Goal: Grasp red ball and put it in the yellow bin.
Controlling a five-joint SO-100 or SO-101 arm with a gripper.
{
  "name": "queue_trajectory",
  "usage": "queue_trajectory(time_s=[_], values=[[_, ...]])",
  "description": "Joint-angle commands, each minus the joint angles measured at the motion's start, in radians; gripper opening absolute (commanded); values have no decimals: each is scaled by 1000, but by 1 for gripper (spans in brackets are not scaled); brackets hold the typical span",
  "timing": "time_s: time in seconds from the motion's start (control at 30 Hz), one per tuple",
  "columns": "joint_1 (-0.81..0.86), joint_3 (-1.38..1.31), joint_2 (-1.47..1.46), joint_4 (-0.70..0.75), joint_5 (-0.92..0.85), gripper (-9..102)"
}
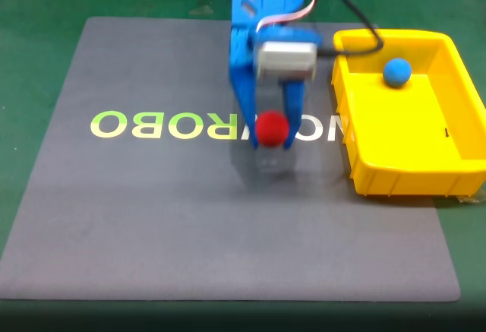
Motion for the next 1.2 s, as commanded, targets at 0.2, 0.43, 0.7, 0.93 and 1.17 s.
queue_trajectory(time_s=[0.2, 0.43, 0.7, 0.93, 1.17], values=[[-158, 345, 569, 2, 26, 0], [-347, 546, 798, 20, 49, 0], [-474, 615, 804, 11, 77, 0], [-505, 617, 781, -8, 86, 0], [-486, 617, 765, -29, 89, 12]])
